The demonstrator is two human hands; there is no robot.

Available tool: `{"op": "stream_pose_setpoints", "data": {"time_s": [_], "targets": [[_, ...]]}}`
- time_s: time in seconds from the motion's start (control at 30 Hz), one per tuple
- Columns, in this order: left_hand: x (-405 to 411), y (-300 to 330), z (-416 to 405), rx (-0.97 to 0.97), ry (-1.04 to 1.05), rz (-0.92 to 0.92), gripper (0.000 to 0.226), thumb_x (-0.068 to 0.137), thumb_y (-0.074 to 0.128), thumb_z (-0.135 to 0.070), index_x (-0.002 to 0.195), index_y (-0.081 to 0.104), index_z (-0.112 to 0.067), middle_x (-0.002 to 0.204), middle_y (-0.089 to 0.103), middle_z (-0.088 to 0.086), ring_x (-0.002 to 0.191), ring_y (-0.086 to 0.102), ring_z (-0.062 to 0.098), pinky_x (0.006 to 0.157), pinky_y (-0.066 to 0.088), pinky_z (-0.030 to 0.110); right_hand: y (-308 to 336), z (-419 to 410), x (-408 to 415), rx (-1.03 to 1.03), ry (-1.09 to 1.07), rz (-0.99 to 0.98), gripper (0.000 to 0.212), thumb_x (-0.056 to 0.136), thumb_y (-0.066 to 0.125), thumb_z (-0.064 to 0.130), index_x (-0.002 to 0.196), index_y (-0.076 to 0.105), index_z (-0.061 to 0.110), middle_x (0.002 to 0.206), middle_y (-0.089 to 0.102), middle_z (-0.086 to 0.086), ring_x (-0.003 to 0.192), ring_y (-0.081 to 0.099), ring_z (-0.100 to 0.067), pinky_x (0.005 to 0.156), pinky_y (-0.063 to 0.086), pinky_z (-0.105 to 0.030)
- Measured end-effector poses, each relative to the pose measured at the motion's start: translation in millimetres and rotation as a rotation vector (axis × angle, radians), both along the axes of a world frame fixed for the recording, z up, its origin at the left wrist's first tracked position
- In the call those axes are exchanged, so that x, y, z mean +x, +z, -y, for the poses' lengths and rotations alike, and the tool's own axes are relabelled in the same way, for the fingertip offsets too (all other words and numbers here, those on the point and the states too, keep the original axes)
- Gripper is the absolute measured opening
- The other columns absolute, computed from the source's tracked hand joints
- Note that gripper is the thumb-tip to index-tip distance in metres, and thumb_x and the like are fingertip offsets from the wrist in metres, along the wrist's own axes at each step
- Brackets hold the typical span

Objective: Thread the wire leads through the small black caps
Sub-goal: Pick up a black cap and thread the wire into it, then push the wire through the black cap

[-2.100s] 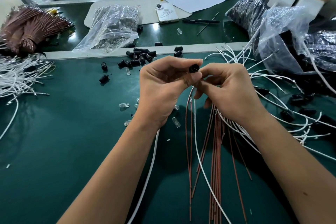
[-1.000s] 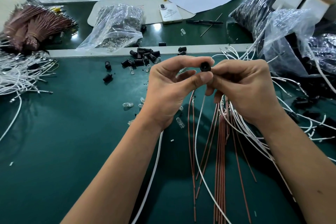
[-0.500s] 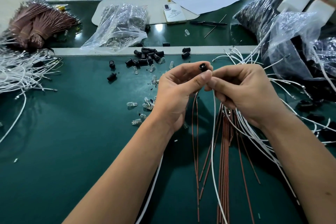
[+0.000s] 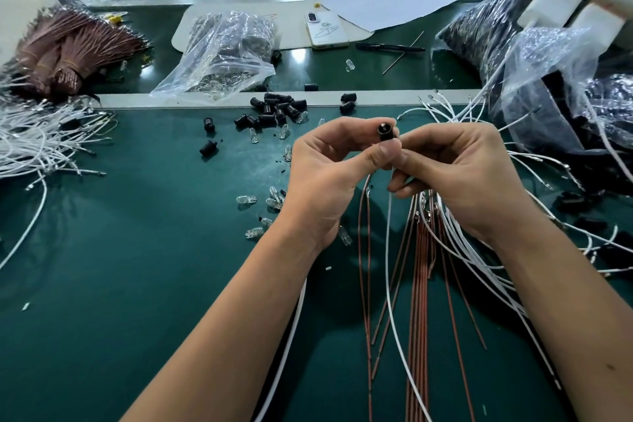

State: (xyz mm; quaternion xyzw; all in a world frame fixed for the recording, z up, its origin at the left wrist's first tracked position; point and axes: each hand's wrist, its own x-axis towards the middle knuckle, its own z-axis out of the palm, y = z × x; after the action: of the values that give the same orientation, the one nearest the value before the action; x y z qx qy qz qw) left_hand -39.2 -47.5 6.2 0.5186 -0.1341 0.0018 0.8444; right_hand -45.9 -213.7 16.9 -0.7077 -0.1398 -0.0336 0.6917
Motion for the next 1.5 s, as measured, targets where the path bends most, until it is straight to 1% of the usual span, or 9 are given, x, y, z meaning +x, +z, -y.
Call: {"op": "stream_pose_setpoints", "data": {"time_s": [0.17, 0.43, 0.53, 0.7, 0.9, 1.03, 1.1, 1.23, 1.5], "targets": [[-1.2, 2.0, -0.2, 0.021, 0.017, 0.008, 0.019, 0.076, 0.076, 0.004, 0.092, 0.073, -0.005, 0.092, 0.072, 0.014, 0.091, 0.067, 0.024, 0.083, 0.056, 0.031, 0.8, -2.6, -0.9, 0.027, 0.017, -0.01, 0.009, 0.084, 0.075, 0.011, 0.091, 0.076, 0.006, 0.069, 0.074, -0.009, 0.06, 0.073, -0.019, 0.057, 0.059, -0.023], [-1.2, 3.9, 0.1, 0.033, 0.036, 0.03, 0.021, 0.074, 0.077, 0.005, 0.093, 0.073, -0.003, 0.093, 0.068, 0.019, 0.091, 0.06, 0.031, 0.089, 0.053, 0.042, 1.3, -3.5, -2.3, 0.033, 0.042, 0.001, 0.012, 0.083, 0.073, 0.012, 0.093, 0.075, 0.006, 0.071, 0.075, -0.006, 0.063, 0.075, -0.019, 0.06, 0.06, -0.024], [-1.3, 4.5, -0.8, 0.052, 0.03, 0.062, 0.023, 0.075, 0.077, 0.009, 0.093, 0.073, -0.004, 0.087, 0.071, 0.011, 0.085, 0.063, 0.022, 0.089, 0.055, 0.035, 1.2, -4.5, -2.2, 0.046, 0.034, 0.014, 0.012, 0.083, 0.074, 0.013, 0.093, 0.075, 0.006, 0.07, 0.075, -0.008, 0.064, 0.075, -0.021, 0.061, 0.061, -0.025], [-1.9, 5.7, -2.6, 0.06, 0.013, 0.118, 0.03, 0.075, 0.076, 0.014, 0.088, 0.077, -0.013, 0.087, 0.075, 0.002, 0.083, 0.068, 0.013, 0.084, 0.055, 0.027, 1.1, -5.2, -2.2, 0.078, 0.057, 0.028, 0.008, 0.084, 0.075, 0.015, 0.09, 0.08, 0.017, 0.074, 0.076, -0.011, 0.068, 0.077, -0.024, 0.063, 0.062, -0.027], [-2.4, 7.3, -3.8, 0.032, -0.032, 0.177, 0.037, 0.074, 0.073, 0.018, 0.083, 0.079, -0.017, 0.087, 0.076, 0.001, 0.081, 0.068, 0.014, 0.078, 0.056, 0.025, -1.8, -5.7, -1.2, 0.082, 0.051, 0.057, 0.01, 0.086, 0.074, 0.011, 0.095, 0.077, 0.01, 0.078, 0.078, -0.011, 0.073, 0.078, -0.027, 0.067, 0.063, -0.029], [-3.0, 6.9, -3.3, 0.013, -0.048, 0.189, 0.039, 0.075, 0.071, 0.02, 0.082, 0.079, -0.018, 0.085, 0.075, 0.001, 0.079, 0.069, 0.014, 0.075, 0.058, 0.027, -1.6, -7.4, -2.4, 0.095, 0.059, 0.09, 0.011, 0.086, 0.074, 0.011, 0.091, 0.08, 0.018, 0.079, 0.078, -0.009, 0.074, 0.079, -0.026, 0.067, 0.063, -0.028], [-2.8, 6.8, -3.6, 0.005, -0.06, 0.189, 0.039, 0.075, 0.069, 0.021, 0.081, 0.079, -0.017, 0.085, 0.075, 0.002, 0.078, 0.069, 0.014, 0.074, 0.058, 0.027, -1.7, -7.5, -2.4, 0.093, 0.055, 0.094, 0.009, 0.085, 0.075, 0.011, 0.091, 0.079, 0.017, 0.079, 0.078, -0.009, 0.074, 0.079, -0.025, 0.067, 0.063, -0.028], [-2.0, 5.9, -4.5, -0.007, -0.072, 0.186, 0.038, 0.075, 0.068, 0.022, 0.082, 0.078, -0.013, 0.085, 0.075, 0.003, 0.078, 0.069, 0.016, 0.075, 0.058, 0.028, -2.5, -7.2, -1.8, 0.068, 0.056, 0.091, 0.009, 0.085, 0.073, 0.011, 0.093, 0.074, 0.008, 0.077, 0.077, -0.009, 0.073, 0.078, -0.025, 0.068, 0.063, -0.029], [-1.6, 6.2, -4.0, -0.018, -0.025, 0.153, 0.032, 0.072, 0.071, 0.017, 0.081, 0.078, -0.013, 0.087, 0.075, 0.007, 0.082, 0.069, 0.019, 0.083, 0.056, 0.033, -3.8, -5.2, 0.9, 0.016, 0.061, 0.084, 0.01, 0.086, 0.074, 0.012, 0.093, 0.074, 0.006, 0.072, 0.075, -0.01, 0.069, 0.076, -0.024, 0.064, 0.062, -0.029]]}}
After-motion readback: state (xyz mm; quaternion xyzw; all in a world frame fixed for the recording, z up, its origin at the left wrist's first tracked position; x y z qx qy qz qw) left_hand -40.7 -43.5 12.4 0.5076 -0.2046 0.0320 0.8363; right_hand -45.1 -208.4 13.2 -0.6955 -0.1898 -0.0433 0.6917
